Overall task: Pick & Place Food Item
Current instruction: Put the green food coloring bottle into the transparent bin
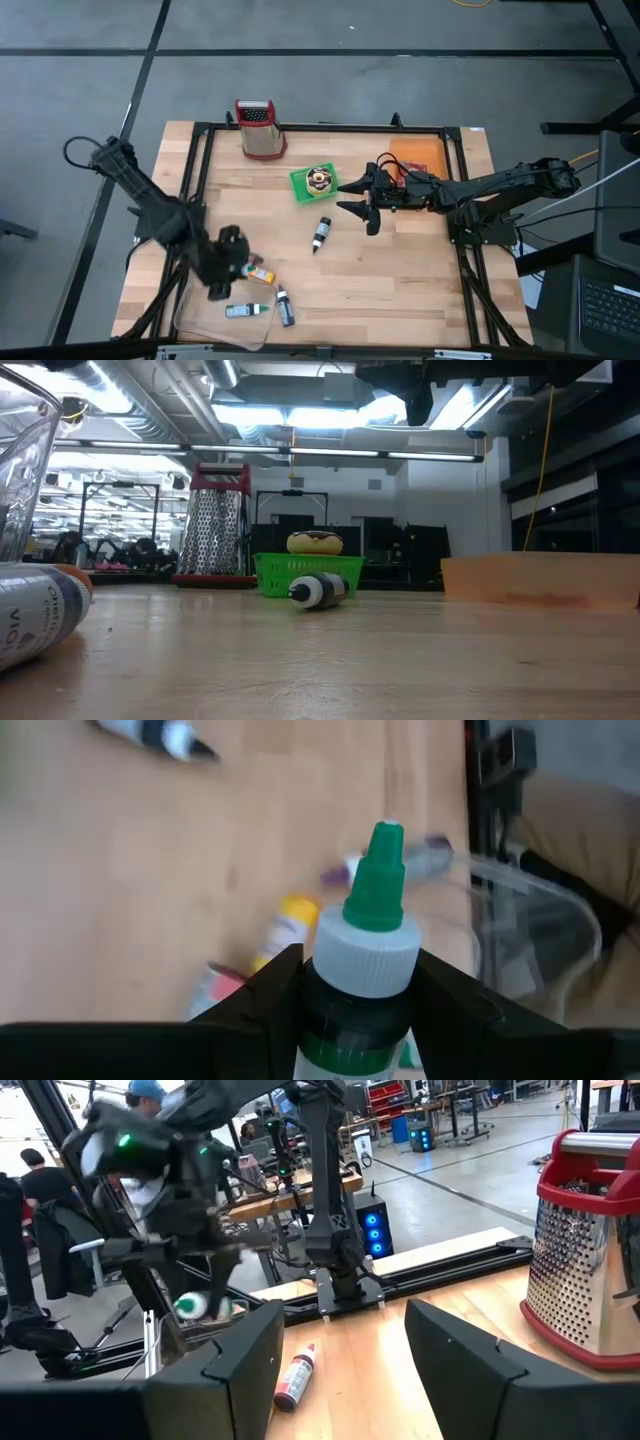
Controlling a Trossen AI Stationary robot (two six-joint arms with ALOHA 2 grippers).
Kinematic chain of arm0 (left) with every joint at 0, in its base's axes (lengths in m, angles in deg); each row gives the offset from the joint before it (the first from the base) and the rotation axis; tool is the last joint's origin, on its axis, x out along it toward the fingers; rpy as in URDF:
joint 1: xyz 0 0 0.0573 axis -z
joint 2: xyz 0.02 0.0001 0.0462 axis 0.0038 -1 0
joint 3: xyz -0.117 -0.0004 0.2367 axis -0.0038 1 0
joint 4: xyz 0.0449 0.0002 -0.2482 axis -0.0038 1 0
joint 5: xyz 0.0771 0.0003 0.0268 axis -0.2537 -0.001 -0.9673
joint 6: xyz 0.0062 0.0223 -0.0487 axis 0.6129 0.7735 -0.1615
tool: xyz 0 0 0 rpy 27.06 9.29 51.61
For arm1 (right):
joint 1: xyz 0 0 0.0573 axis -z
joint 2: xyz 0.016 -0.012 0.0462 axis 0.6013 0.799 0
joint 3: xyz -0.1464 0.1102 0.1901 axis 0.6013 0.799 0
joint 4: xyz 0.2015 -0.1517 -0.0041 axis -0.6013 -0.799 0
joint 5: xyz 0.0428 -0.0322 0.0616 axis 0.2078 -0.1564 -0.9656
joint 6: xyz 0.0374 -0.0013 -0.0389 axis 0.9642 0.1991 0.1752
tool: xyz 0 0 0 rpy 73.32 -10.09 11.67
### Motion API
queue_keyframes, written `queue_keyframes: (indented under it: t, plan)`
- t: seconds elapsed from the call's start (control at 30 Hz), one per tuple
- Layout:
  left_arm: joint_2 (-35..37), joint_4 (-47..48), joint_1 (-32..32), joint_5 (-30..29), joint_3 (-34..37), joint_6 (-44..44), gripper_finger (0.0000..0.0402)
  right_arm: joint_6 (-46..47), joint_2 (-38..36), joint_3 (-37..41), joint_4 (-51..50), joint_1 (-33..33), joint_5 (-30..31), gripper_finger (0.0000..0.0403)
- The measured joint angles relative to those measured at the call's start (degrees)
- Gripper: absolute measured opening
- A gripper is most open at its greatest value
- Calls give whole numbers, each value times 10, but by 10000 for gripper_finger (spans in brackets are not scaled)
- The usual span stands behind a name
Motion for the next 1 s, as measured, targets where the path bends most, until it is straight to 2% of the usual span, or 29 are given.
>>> queue_keyframes:
  t: [0.17,0.4,0.67,0.83,1.0]
  plan:
    - [-55,-24,71,-15,2,-78,142,3,0,0,0,0,0,213]
    - [-124,-33,119,-16,2,-139,142,10,0,0,0,0,0,213]
    - [-174,-33,140,-6,2,-164,158,14,0,0,0,0,0,213]
    - [-173,-26,139,-33,2,-163,170,14,0,0,0,0,0,213]
    - [-171,-16,139,-33,1,-163,195,13,0,0,-1,0,0,213]
